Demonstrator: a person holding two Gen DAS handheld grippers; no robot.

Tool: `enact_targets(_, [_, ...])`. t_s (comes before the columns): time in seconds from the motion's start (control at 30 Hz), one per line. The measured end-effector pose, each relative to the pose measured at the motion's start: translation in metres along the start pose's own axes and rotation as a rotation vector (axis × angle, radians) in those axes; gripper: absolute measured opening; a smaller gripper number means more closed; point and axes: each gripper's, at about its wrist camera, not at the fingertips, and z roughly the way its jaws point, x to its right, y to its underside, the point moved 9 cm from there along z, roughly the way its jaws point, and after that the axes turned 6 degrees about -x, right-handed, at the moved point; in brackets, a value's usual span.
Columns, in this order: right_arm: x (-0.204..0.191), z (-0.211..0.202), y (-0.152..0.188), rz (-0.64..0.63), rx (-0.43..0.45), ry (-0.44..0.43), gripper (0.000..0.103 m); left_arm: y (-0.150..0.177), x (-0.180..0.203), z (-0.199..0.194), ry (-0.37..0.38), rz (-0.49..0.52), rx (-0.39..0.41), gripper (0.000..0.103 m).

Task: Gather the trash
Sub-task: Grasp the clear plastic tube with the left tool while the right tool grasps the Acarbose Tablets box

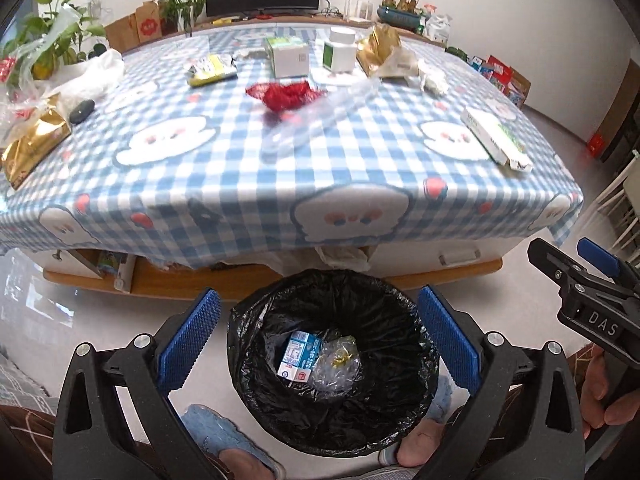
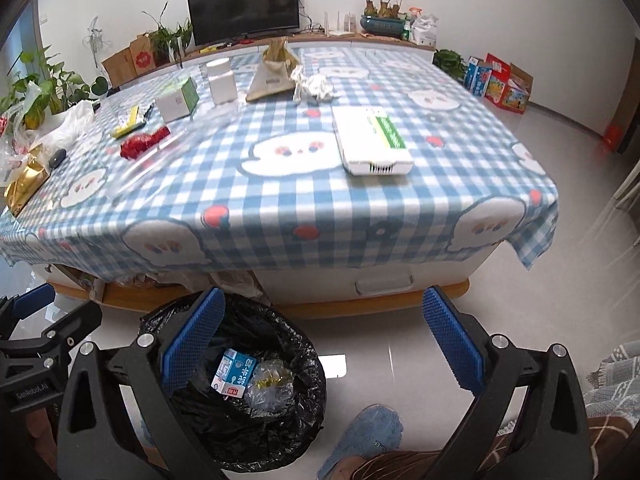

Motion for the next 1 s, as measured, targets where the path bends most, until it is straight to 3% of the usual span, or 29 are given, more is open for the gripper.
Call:
enact_targets(0.37, [0.01, -0.026, -0.046, -0.004, 0.04, -0.003, 0.095, -0.039, 0.0, -0.023, 0.018, 0.024, 0.018, 0.097])
enact_targets(0.7, [0.02, -0.013, -0.076, 0.011, 0.025, -0.013, 0.095, -0.085, 0.013, -0.019, 0.049, 0.054, 0.019, 0.096])
enact_targets(1.0, [0.032, 0.016, -0.103, -0.016, -0.008, 0.008, 0.095, -0.13, 0.02, 0.008, 0.027, 0.107, 0.003, 0.095])
